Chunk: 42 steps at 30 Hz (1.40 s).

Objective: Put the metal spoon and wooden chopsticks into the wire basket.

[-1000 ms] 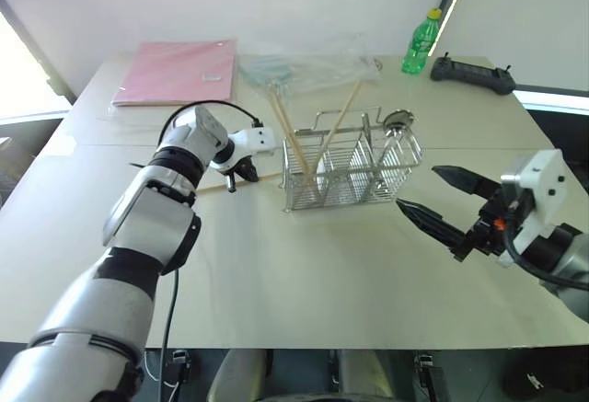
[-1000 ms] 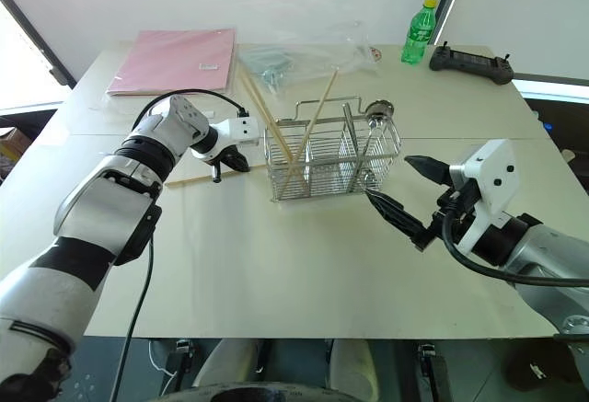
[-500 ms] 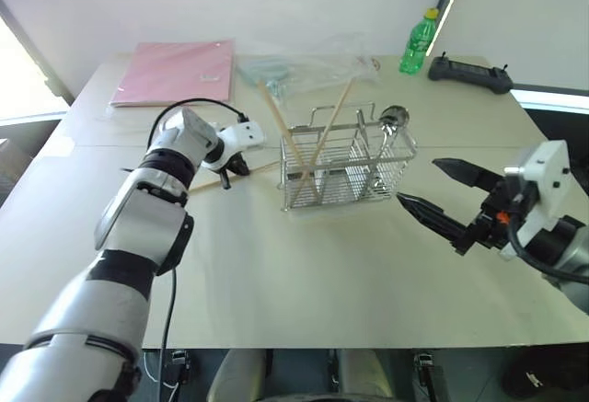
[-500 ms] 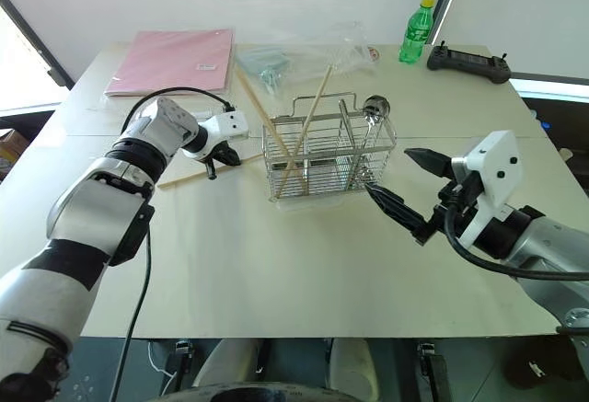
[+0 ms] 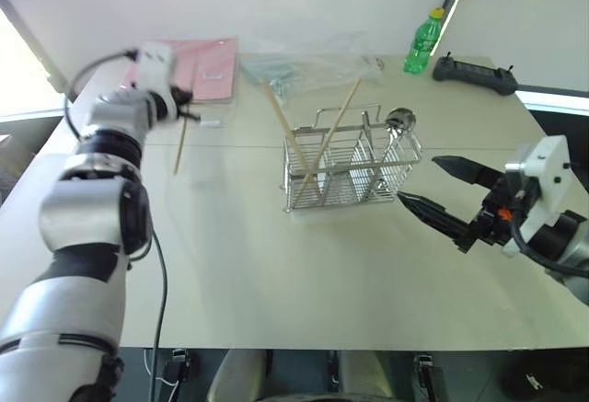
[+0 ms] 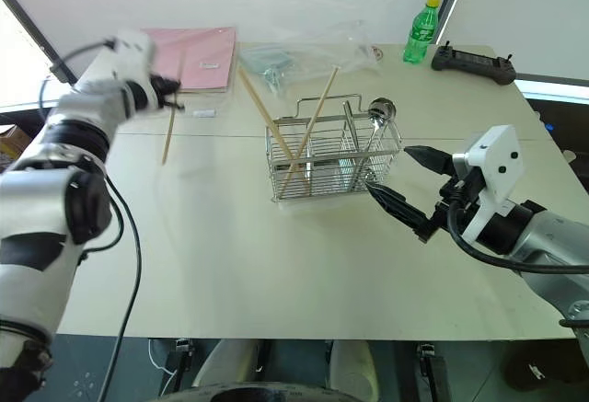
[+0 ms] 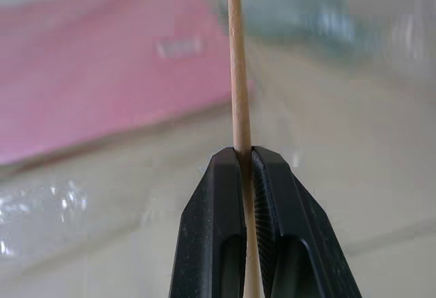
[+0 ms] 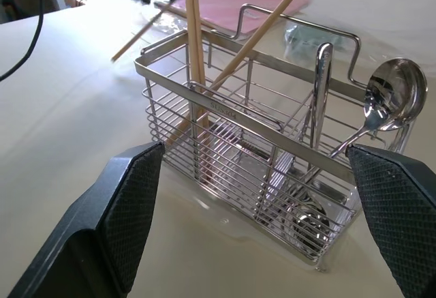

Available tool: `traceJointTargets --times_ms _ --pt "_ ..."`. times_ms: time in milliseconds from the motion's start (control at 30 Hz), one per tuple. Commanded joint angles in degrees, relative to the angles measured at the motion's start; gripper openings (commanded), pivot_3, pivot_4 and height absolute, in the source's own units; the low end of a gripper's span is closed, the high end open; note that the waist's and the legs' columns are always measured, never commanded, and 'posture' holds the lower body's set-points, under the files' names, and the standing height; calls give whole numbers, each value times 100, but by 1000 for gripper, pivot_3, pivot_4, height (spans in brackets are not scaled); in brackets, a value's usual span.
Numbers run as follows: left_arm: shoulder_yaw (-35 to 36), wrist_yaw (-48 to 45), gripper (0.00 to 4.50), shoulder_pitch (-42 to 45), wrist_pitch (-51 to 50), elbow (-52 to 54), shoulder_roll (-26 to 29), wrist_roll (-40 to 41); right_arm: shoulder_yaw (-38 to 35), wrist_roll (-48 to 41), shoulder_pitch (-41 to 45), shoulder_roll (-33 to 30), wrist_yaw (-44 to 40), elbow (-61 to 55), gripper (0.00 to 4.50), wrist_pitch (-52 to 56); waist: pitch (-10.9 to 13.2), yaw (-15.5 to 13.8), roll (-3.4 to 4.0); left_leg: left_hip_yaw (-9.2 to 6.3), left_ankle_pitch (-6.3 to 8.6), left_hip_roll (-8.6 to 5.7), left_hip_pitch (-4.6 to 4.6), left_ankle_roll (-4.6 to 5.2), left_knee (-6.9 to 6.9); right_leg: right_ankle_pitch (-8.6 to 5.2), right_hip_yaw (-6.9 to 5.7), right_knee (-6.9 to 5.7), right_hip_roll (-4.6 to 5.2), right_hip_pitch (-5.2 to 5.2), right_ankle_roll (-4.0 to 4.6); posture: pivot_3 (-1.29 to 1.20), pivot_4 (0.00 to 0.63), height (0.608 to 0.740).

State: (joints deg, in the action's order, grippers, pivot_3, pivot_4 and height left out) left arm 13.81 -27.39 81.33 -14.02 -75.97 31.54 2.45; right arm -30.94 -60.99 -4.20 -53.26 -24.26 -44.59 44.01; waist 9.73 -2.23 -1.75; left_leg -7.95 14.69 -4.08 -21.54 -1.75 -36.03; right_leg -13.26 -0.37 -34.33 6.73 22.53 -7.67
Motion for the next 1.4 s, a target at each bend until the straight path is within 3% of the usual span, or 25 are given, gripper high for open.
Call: traceJointTargets --times_ms 33,167,333,433,700,967,1067,1267,1400 --pt "928 -674 14 717 -36 894 26 1236 -31 -31 145 -78 -22 23 4398 -7 0 -2 0 0 0 -1 0 0 0 0 0 1 3 -1 0 0 150 722" --pt "1298 -1166 14 725 -1308 2699 -351 2422 55 -40 254 -80 -52 80 4398 33 -3 20 6 3 0 -2 -6 -2 0 2 0 9 7 -1 -2 0 150 722" --pt "580 -1405 14 -252 -2553 5658 -941 3269 98 -40 381 -105 -106 152 4398 95 -23 59 41 7 0 -1 11 -3 6 1 8 3 7 -11 -3 0 150 722" --pt "166 -1356 14 -765 -2901 6587 -1130 3434 64 -50 389 -102 -116 152 4398 132 -21 87 40 2 -4 0 9 -9 0 2 9 -2 -2 -8 0 0 150 722" --pt "-762 -1440 14 -2094 -2800 7465 -1253 3190 -203 -179 136 -97 -103 -48 4398 182 -25 161 46 12 -5 3 15 -9 -5 6 15 -3 -6 -9 8 0 150 722" --pt "-910 -1366 14 -2460 -2454 7451 -1384 3126 -345 -284 66 -111 15 -100 4398 176 -24 132 45 11 -4 0 4 -6 -5 6 16 13 -2 -11 9 0 150 722" --pt "-797 -1303 1213 -2445 -2527 7407 -1471 3301 -297 -295 77 -102 89 -115 4398 164 -24 137 45 11 -3 0 4 -6 -5 5 16 13 -2 -12 10 0 150 722" --pt "-755 -1302 4235 -2516 -2669 7606 -1485 3548 -287 -280 32 -64 138 -110 4398 137 -24 145 45 12 -3 2 6 -5 -3 5 16 12 -2 -11 10 0 150 722" --pt "-942 -1872 4235 -2570 -2844 7770 -1063 3634 -292 -224 44 -119 65 -35 4398 141 -24 154 45 13 -3 1 6 -5 -2 5 15 12 -3 -9 10 0 150 722"
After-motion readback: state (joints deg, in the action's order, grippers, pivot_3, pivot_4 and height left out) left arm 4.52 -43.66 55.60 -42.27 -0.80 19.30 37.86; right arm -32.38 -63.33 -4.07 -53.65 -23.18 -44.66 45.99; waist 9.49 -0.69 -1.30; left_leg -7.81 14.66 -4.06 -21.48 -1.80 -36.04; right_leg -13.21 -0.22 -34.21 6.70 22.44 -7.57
